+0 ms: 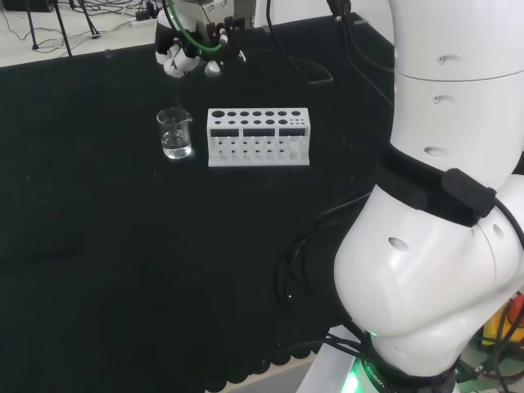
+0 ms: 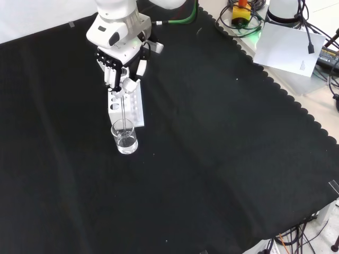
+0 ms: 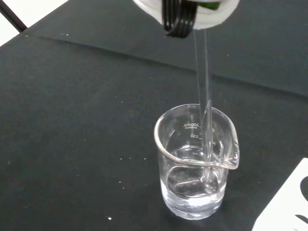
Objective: Stir in the beaker to the left of the white test tube rack with the glass rod.
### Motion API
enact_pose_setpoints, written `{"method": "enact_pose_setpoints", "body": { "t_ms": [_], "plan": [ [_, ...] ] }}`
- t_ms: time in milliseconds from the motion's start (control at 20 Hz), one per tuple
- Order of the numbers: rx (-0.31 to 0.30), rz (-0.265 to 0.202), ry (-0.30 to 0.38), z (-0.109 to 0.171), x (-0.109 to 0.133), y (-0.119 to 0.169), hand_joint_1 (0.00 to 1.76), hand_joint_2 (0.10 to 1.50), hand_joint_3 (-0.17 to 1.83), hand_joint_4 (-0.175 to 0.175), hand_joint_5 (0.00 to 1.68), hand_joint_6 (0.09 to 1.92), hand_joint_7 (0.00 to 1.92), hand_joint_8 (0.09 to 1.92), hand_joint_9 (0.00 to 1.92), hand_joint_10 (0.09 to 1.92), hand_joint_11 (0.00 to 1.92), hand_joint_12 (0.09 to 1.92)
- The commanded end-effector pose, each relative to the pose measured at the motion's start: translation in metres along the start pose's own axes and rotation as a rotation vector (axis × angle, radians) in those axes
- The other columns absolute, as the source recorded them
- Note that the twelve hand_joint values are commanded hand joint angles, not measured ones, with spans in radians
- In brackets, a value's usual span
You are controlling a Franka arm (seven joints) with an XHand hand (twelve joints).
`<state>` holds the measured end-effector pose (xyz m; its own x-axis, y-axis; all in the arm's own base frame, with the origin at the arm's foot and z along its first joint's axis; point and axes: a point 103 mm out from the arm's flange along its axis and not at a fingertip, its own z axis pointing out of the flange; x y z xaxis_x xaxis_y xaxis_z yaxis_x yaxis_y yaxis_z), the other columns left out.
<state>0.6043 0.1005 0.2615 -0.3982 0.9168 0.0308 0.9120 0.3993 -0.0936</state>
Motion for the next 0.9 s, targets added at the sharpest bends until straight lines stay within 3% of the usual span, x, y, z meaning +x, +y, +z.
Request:
{"method": "enact_pose_setpoints", "body": {
  "t_ms": [50, 300, 550, 900],
  "plan": [
    [-0.009, -0.045, -0.010, -0.007, 0.036, 0.005, 1.30, 0.85, 0.45, -0.175, 1.13, 0.55, 1.10, 1.20, 1.75, 0.77, 1.71, 0.76],
    [-0.018, -0.062, -0.024, -0.008, 0.038, 0.021, 1.30, 0.85, 0.45, -0.175, 1.13, 0.55, 1.10, 1.20, 1.75, 0.77, 1.71, 0.76],
    [-0.012, -0.034, -0.011, -0.005, 0.011, 0.026, 1.30, 0.85, 0.45, -0.175, 1.13, 0.55, 1.10, 1.20, 1.75, 0.77, 1.71, 0.76],
    [-0.003, 0.021, -0.007, -0.001, -0.022, 0.009, 1.30, 0.85, 0.45, -0.175, 1.13, 0.55, 1.10, 1.20, 1.75, 0.77, 1.71, 0.76]
  ]
}}
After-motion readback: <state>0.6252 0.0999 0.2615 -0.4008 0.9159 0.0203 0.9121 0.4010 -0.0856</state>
